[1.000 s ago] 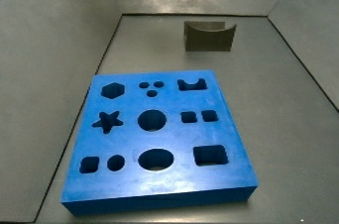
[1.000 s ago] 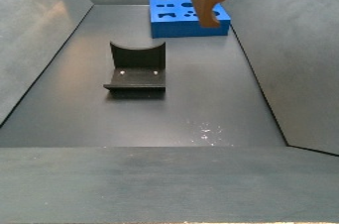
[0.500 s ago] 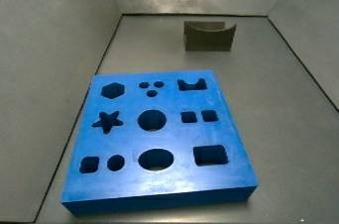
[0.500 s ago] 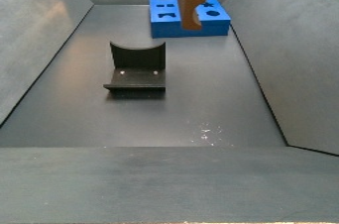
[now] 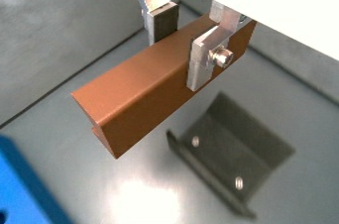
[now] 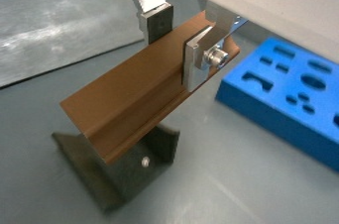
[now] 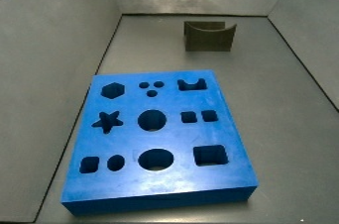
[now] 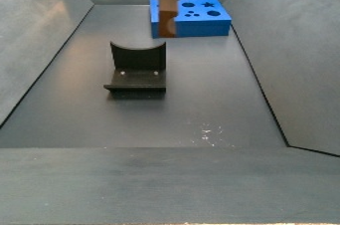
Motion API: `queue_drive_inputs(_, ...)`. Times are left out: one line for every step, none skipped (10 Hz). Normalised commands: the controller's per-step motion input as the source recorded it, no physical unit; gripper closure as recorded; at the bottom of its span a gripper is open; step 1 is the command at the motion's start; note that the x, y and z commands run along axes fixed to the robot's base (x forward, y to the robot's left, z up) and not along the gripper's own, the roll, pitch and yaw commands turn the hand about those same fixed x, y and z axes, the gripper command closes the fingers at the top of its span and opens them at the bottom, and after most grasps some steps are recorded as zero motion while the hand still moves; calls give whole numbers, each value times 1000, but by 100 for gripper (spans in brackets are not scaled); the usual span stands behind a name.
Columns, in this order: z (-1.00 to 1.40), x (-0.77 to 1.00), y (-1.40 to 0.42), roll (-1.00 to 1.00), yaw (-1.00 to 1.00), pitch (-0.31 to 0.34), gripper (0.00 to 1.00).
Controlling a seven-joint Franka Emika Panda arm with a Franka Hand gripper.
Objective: Pick up the arch object. Move up. Place the arch object on the fixture. Regrasp the arch object. Rotate the arch object. Move to above the board. Insert the arch object.
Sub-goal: Place the arch object on the fixture.
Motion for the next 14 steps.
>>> queue_drive_inputs(-22, 903, 22, -1000, -94, 66, 100)
queue_drive_inputs(-8, 738, 32, -1000, -104, 76, 100)
queue_drive_inputs(-5, 615, 35, -1000, -113, 83, 100)
queue_drive_inputs(-6, 494, 38, -1000, -124, 89, 100)
queue_drive_inputs(-4, 340, 40, -910, -134, 88, 100)
queue_drive_inputs(-5, 227, 40, -736, -126, 76, 100)
queue_drive_inputs(-5, 154, 42, -618, -123, 67, 100)
queue_drive_inputs(2, 45, 43, -380, -114, 32, 100)
queue_drive_inputs(10, 30, 20, -245, -104, -3, 100)
queue_drive_inputs(-1000, 115, 126, -1000, -51, 118, 100)
queue_drive_inputs(-1000, 120, 133, -1000, -56, 117, 100)
queue_drive_inputs(-1000, 133, 135, -1000, -91, 153, 100)
queue_drive_inputs(-1000, 140, 132, -930, -104, 163, 100)
queue_drive_inputs(-1000, 150, 135, -706, -133, 135, 100)
